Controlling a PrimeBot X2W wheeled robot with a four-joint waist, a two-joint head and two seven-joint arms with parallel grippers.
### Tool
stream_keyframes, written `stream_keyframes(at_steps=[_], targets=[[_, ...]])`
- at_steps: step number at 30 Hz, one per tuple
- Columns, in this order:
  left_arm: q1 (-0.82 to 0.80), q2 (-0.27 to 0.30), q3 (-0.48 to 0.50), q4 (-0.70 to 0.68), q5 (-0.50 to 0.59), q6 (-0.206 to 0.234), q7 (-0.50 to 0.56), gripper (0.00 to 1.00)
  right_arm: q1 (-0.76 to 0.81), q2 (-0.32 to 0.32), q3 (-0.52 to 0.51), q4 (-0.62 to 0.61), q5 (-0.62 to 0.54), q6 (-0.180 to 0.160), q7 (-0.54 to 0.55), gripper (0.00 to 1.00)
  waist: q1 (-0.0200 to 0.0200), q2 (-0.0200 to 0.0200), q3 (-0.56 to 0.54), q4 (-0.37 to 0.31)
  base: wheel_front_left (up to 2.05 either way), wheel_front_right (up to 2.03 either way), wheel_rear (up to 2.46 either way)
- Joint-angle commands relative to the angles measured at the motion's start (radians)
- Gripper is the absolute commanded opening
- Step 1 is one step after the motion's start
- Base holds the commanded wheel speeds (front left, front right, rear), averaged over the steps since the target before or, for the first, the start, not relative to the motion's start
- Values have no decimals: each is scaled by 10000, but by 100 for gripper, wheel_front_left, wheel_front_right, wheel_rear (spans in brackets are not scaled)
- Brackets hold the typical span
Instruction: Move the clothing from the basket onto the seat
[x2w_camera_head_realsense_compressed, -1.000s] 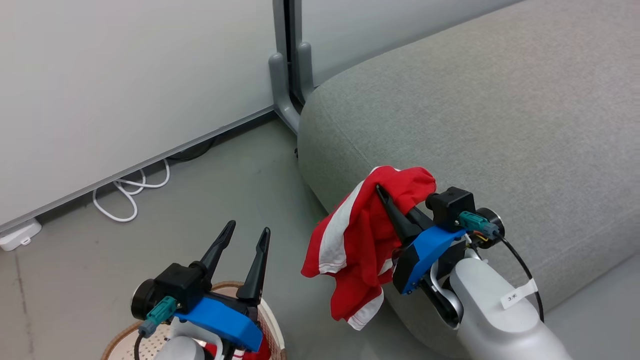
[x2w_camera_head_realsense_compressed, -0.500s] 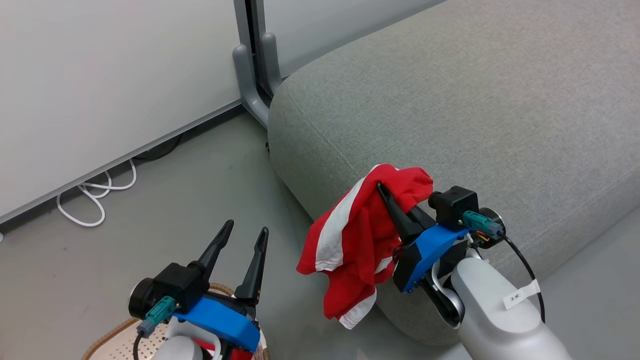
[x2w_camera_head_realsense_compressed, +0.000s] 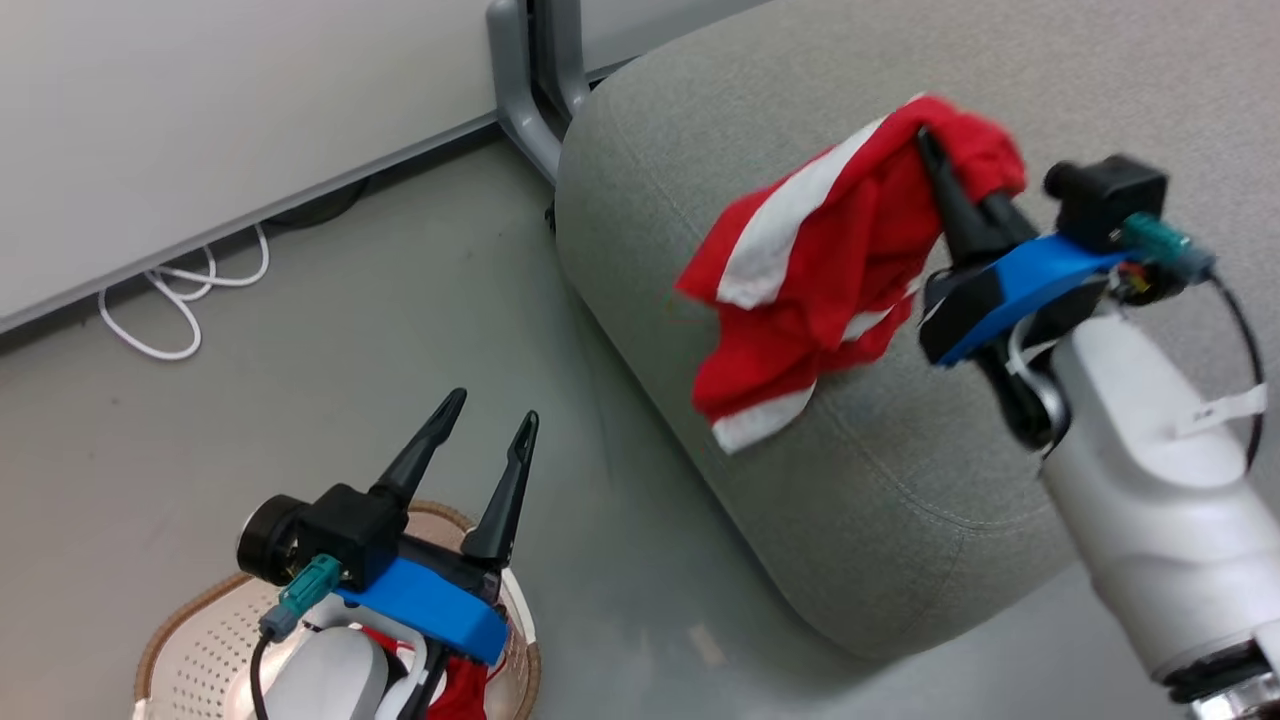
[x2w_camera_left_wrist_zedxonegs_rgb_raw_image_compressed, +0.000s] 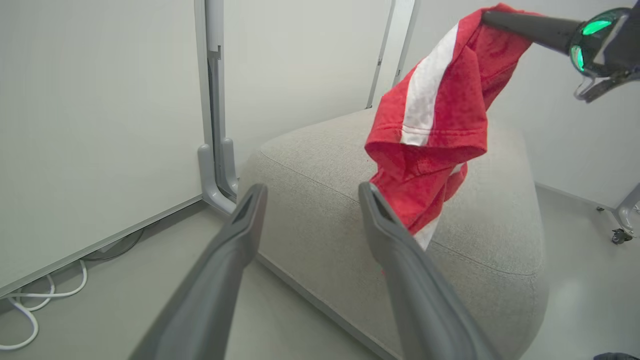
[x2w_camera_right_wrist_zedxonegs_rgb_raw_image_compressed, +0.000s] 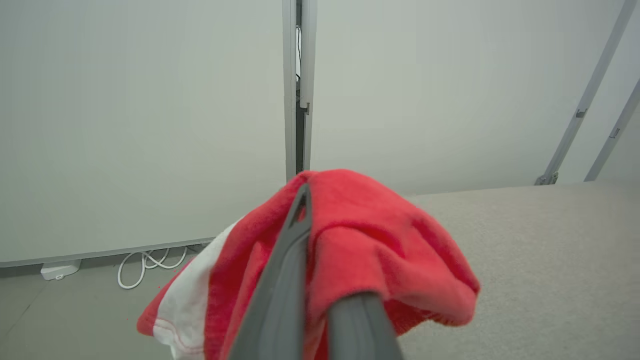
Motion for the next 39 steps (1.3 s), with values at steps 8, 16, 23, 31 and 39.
stream_keyframes(at_steps=[8, 16, 23, 31, 39], targets=[[-1047, 994, -333, -877, 319, -14, -27, 100, -1938, -1768, -1736, -459, 170, 3, -36, 0, -1, 0, 2313, 948, 0, 0, 0], [-1595, 2121, -125, -2097, 514, 29, 11, 100, -2588, -2987, -4037, -904, 20, 3, -36, 0, -1, 0, 4163, 1342, 0, 0, 0], [-1646, 2971, 211, -3325, 741, 188, 373, 100, -2084, -2400, -5728, -1323, -974, 3, -35, 0, -1, 0, 5422, 1237, 0, 0, 0], [-1611, 3264, 196, -4079, 821, 289, 681, 100, -1580, -1193, -6620, -955, -1776, 3, -35, 0, -1, 0, 5909, 1114, 0, 0, 0], [-1528, 3305, 165, -4135, 764, 381, 729, 100, -1630, -893, -6703, -637, -2031, 3, -35, 0, -1, 0, 5875, 1019, 0, 0, 0]])
